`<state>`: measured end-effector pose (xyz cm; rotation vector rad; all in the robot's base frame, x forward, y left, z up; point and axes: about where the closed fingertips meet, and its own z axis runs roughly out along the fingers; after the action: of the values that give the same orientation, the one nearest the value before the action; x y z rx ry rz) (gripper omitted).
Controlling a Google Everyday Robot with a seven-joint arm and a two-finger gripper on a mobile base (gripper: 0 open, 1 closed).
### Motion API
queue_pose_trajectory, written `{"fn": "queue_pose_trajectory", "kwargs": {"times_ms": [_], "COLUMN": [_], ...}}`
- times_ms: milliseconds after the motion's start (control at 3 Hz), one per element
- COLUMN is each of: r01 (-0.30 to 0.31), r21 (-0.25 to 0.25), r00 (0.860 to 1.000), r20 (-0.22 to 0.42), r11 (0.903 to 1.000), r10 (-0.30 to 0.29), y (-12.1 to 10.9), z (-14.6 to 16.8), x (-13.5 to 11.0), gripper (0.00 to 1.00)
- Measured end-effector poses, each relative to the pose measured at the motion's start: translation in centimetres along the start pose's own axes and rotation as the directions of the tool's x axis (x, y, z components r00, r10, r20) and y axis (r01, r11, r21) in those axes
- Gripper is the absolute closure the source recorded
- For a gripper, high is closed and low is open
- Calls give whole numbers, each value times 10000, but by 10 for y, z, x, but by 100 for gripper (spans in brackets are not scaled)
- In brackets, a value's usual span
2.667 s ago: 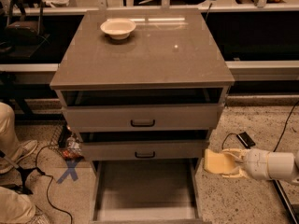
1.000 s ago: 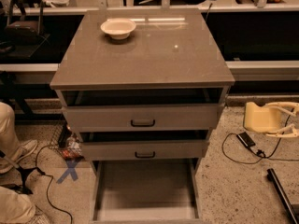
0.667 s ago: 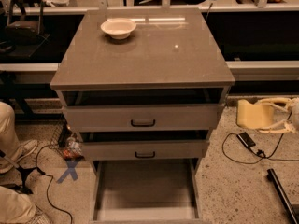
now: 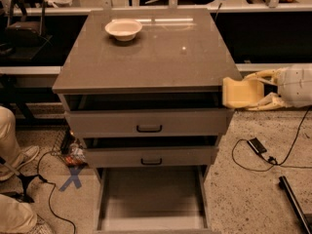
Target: Pick sponge from bottom drawer and place on counter
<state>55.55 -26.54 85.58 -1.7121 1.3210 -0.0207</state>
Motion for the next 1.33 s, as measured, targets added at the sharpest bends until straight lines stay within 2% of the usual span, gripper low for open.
{"fn": "queue_pose_trajectory", "kwargs": {"times_ms": [333, 667, 1333], "r01": [-469, -885, -1376], "r21": [29, 53, -403], "r00": [9981, 9950, 9899], "r20": [-411, -455, -391], "r11": [9989, 9961, 9897], "r10": [470, 887, 1360], "y": [-34, -66, -117], "z": [17, 36, 87], "x": [-18, -31, -49], "gripper": [100, 100, 100]}}
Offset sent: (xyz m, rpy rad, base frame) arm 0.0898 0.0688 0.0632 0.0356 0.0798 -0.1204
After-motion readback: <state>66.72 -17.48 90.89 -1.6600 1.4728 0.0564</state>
